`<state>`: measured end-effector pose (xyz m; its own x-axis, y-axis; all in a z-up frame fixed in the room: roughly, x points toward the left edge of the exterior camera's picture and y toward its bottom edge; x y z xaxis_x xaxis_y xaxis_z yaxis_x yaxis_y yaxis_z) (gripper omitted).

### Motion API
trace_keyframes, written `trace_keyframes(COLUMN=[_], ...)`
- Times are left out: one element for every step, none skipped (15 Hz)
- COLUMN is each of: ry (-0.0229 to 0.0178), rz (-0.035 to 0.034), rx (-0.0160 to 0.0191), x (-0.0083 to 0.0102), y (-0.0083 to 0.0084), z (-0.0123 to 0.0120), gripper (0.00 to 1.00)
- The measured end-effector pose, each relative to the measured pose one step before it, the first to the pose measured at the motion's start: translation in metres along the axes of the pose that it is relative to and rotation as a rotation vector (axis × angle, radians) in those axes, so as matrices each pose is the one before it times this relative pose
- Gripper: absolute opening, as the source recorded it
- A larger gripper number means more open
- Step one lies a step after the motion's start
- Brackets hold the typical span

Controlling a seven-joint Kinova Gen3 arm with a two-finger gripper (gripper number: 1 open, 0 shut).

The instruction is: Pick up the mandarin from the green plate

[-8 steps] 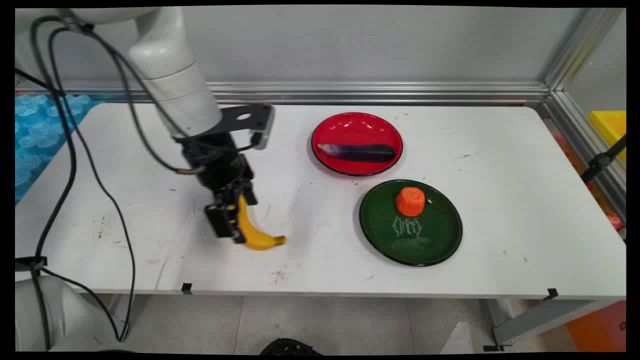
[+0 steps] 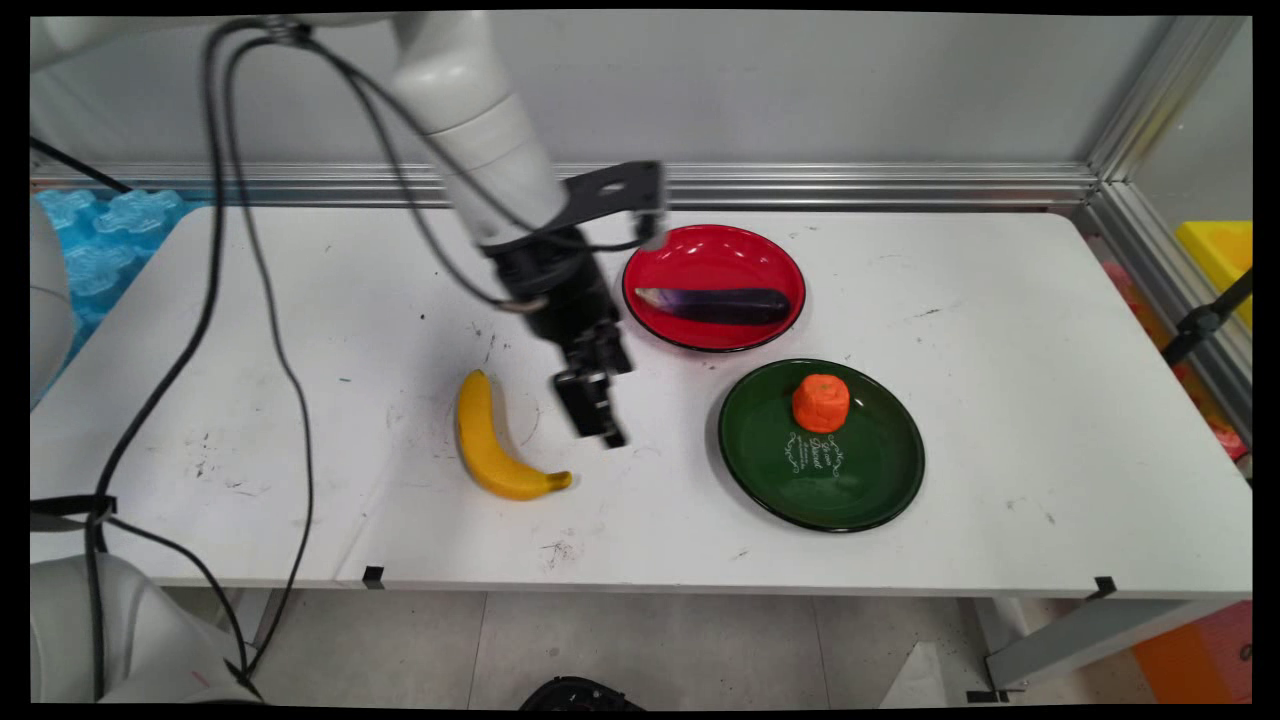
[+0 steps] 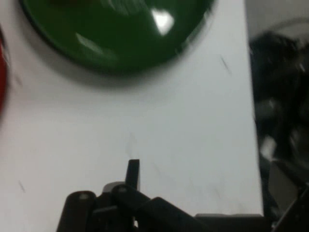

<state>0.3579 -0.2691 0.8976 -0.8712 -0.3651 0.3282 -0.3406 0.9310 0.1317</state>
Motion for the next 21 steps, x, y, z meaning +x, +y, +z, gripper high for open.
trace_keyframes(ry=[0.01981, 0.01348, 0.02115, 0.01154, 0.01612, 0.01826, 0.01416, 0.01440, 0.01153, 0.00994, 0.00716, 0.00747, 0.00490, 0.00479, 0.00237, 0.00336, 0.00300, 0.00284, 0.00234, 0.00128, 0.00212], rz=[0.00403, 0.00369, 0.00644, 0.00311, 0.00543, 0.00595, 0.00537, 0.00713, 0.00622, 0.00631, 0.00538, 0.00612, 0.00395, 0.00388, 0.00204, 0.00328, 0.00323, 0.00394, 0.00285, 0.00159, 0.00219], rx=[0.00968, 0.00756, 0.01217, 0.00742, 0.01000, 0.01186, 0.00977, 0.01100, 0.01133, 0.01164, 0.00960, 0.00941, 0.00717, 0.00757, 0.00397, 0.00584, 0.00456, 0.00515, 0.00377, 0.00264, 0.00418], x=[0.01106, 0.00718, 0.01150, 0.00600, 0.00865, 0.00918, 0.00685, 0.00718, 0.00554, 0.00456, 0.00324, 0.00317, 0.00202, 0.00170, 0.00071, 0.00086, 0.00063, 0.00043, 0.00032, -0.00001, -0.00022], y=[-0.00406, -0.00285, -0.00469, -0.00284, -0.00375, -0.00442, -0.00367, -0.00377, -0.00356, -0.00323, -0.00245, -0.00220, -0.00167, -0.00140, -0.00052, -0.00065, -0.00030, -0.00029, -0.00019, -0.00014, -0.00021], z=[0.00345, 0.00281, 0.00547, 0.00367, 0.00597, 0.00757, 0.00694, 0.00843, 0.00870, 0.00878, 0.00747, 0.00870, 0.00731, 0.00817, 0.00476, 0.00739, 0.00622, 0.00694, 0.00576, 0.00367, 0.00612], gripper=[1.00, 1.00, 1.00, 1.00, 1.00, 1.00, 1.00, 1.00, 1.00, 1.00, 1.00, 1.00, 1.00, 1.00, 1.00, 1.00, 1.00, 1.00, 1.00, 1.00, 1.00])
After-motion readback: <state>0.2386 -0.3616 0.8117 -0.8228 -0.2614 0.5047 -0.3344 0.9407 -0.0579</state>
